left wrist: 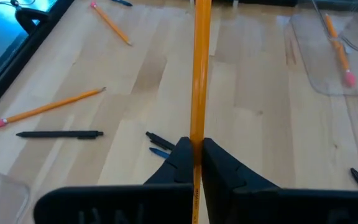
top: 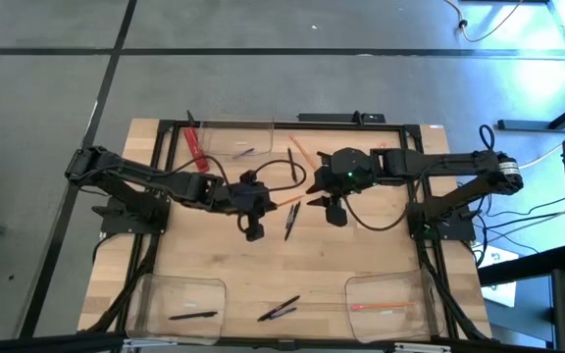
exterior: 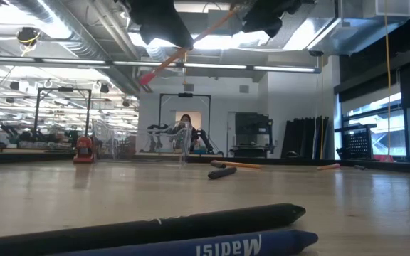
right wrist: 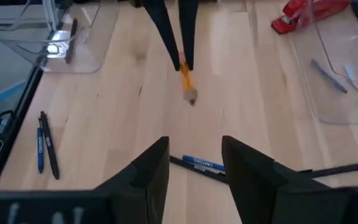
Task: Sort crayons/erasers/pens/pencils in bins
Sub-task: Put the yellow pencil into the bottom right transparent bin
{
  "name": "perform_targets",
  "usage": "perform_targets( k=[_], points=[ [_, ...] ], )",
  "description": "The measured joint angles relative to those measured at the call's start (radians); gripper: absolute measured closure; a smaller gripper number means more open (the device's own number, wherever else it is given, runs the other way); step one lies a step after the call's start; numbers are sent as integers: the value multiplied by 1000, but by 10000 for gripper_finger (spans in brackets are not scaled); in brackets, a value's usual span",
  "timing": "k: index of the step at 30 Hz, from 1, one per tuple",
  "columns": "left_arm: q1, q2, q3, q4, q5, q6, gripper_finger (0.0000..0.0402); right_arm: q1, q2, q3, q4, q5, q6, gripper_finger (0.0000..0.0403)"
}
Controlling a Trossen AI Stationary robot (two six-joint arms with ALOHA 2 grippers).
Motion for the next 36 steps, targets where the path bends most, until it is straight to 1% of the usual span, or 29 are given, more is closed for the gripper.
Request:
perform_targets(
  k=[9,16,19,23,30,36],
  points=[
    [-1,0,0,-2,1,0,401,0,3,0,62,-9,-23,254],
    [-1,0,0,-2,1,0,401,0,19,0,81,-10,-27,254],
    [-1,0,0,-5,1,0,401,0,22,0,89,-14,-52,253],
    [-1,0,0,-21,1,0,401,-1,22,0,119,-69,-85,253],
    [0,0,0,-32,1,0,401,0,27,0,131,-69,-81,253],
    [0,0,0,-31,1,0,401,0,45,0,132,-30,-84,253]
  ],
)
